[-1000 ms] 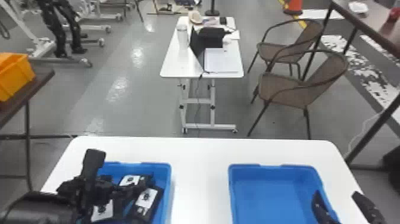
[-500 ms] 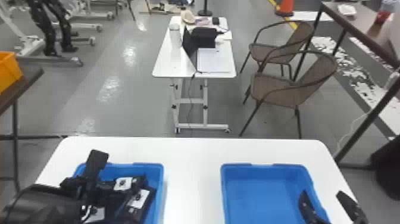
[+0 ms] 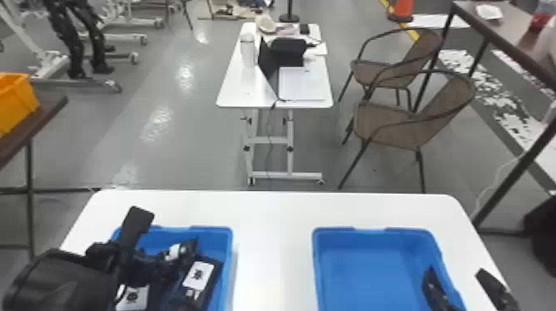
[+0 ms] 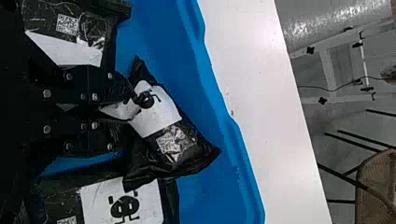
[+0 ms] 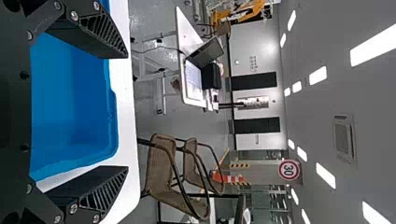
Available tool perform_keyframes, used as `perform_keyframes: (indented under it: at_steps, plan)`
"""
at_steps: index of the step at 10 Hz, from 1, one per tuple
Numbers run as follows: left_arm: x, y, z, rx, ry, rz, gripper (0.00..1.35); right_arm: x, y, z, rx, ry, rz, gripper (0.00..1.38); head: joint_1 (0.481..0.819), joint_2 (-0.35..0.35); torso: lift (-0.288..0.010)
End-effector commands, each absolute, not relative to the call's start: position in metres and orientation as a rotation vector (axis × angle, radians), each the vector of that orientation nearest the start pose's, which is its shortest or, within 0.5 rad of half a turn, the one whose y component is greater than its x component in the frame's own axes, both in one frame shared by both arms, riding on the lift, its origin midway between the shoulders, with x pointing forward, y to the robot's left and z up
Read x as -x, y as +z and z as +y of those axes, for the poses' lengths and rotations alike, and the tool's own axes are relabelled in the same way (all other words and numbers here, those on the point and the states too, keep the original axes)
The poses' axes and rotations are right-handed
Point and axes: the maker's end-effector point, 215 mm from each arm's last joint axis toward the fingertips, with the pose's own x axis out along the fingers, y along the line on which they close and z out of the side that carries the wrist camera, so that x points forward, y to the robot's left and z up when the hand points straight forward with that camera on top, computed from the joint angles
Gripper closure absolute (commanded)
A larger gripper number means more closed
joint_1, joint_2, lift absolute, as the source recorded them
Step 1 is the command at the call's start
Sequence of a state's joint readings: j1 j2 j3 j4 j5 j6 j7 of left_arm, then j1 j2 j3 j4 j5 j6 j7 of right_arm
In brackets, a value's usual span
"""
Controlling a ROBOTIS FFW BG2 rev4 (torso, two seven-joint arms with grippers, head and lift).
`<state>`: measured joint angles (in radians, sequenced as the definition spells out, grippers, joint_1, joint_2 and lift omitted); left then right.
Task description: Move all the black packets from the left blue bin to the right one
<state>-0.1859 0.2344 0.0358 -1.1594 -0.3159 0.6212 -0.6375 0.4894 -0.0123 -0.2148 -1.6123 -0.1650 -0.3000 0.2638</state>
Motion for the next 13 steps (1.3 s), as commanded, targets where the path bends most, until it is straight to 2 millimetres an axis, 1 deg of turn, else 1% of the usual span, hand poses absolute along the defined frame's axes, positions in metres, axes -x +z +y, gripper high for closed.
perform_keyframes:
  at_steps: [1, 2, 3, 4, 5, 6, 7, 8, 9, 10, 11, 12, 13]
  plan:
    - [-0.505, -0.594, 0.333, -0.231, -0.350, 0.910, 1.21, -0.398, -0.465, -0.310, -0.087, 0.005, 0.119, 0.17, 0.695, 0.020, 0.000]
    - [-0.511, -0.572, 0.329, -0.248, -0.359, 0.843, 1.21, -0.398, -0.465, -0.309, -0.091, 0.006, 0.120, 0.17, 0.695, 0.023, 0.000]
    - [-0.514, -0.542, 0.326, -0.270, -0.369, 0.777, 1.21, -0.398, -0.466, -0.310, -0.094, 0.005, 0.121, 0.17, 0.695, 0.023, 0.000]
    - [-0.512, -0.508, 0.317, -0.272, -0.385, 0.701, 1.21, -0.398, -0.465, -0.309, -0.097, 0.005, 0.119, 0.17, 0.695, 0.019, 0.000]
    - [-0.509, -0.467, 0.300, -0.280, -0.400, 0.610, 1.21, -0.399, -0.463, -0.308, -0.126, 0.001, 0.111, 0.17, 0.695, 0.012, 0.000]
    - [-0.510, -0.436, 0.268, -0.298, -0.449, 0.525, 1.21, -0.402, -0.455, -0.304, -0.142, 0.005, 0.092, 0.17, 0.695, -0.002, 0.000]
    - [-0.519, -0.412, 0.223, -0.334, -0.529, 0.427, 1.21, -0.411, -0.440, -0.296, -0.149, 0.020, 0.062, 0.17, 0.695, -0.015, 0.000]
    - [-0.531, -0.384, 0.183, -0.403, -0.591, 0.310, 1.21, -0.425, -0.425, -0.282, -0.176, 0.044, 0.025, 0.17, 0.695, -0.057, 0.000]
    - [-0.541, -0.365, 0.147, -0.434, -0.645, 0.215, 1.21, -0.441, -0.410, -0.261, -0.236, 0.073, -0.012, 0.17, 0.695, -0.096, 0.000]
    - [-0.549, -0.355, 0.115, -0.448, -0.710, 0.140, 1.21, -0.459, -0.391, -0.240, -0.282, 0.106, -0.055, 0.17, 0.695, -0.121, 0.000]
    - [-0.554, -0.355, 0.091, -0.449, -0.768, 0.111, 1.21, -0.477, -0.370, -0.218, -0.327, 0.144, -0.098, 0.17, 0.695, -0.133, 0.000]
    - [-0.558, -0.354, 0.069, -0.460, -0.826, 0.093, 1.21, -0.492, -0.350, -0.209, -0.338, 0.165, -0.139, 0.17, 0.695, -0.136, 0.000]
    - [-0.561, -0.357, 0.051, -0.474, -0.872, 0.087, 1.21, -0.502, -0.334, -0.203, -0.356, 0.178, -0.171, 0.17, 0.695, -0.141, 0.000]
